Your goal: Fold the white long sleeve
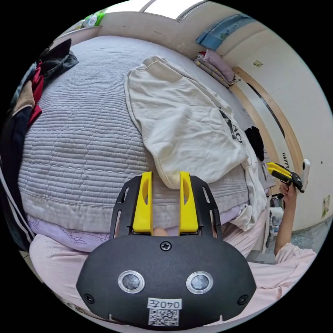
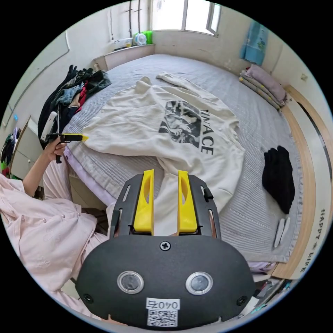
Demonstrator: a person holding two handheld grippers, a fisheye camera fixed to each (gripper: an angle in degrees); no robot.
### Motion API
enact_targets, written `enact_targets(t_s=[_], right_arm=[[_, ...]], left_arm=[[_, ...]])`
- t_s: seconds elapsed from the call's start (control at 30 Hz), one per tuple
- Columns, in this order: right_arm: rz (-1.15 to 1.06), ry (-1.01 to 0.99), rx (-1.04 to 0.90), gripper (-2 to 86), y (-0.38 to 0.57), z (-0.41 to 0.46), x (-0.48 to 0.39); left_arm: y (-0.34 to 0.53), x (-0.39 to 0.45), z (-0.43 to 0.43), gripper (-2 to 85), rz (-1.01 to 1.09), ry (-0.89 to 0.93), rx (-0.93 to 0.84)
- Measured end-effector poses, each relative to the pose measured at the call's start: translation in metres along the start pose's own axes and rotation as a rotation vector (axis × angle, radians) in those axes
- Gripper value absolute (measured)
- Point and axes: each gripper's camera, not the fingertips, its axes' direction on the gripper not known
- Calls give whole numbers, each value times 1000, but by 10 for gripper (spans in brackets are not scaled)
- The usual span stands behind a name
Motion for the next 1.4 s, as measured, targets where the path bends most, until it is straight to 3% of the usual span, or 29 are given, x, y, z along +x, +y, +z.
enact_targets(t_s=[0.23,0.37,0.63,0.7,0.77,0.83,1.23,1.4], right_arm=[[120,10,-53,109,55,12,18],[210,82,-93,114,65,29,39],[389,-187,-165,130,85,68,87],[384,-238,-207,102,87,78,86],[346,-235,-209,15,87,80,77],[313,-213,-201,1,86,75,69],[49,-307,-41,-6,105,-27,-14],[48,-292,-179,24,107,14,-31]], left_arm=[[28,4,-5,48,61,-79,43],[33,0,8,69,66,-9,-28],[63,0,3,-4,173,-77,-1],[71,-5,-10,-7,198,-67,23],[75,-15,-27,-8,192,-56,55],[78,-27,-49,-8,182,-44,85],[118,-57,-199,-9,267,-178,190],[138,-64,-169,-11,257,-106,19]])
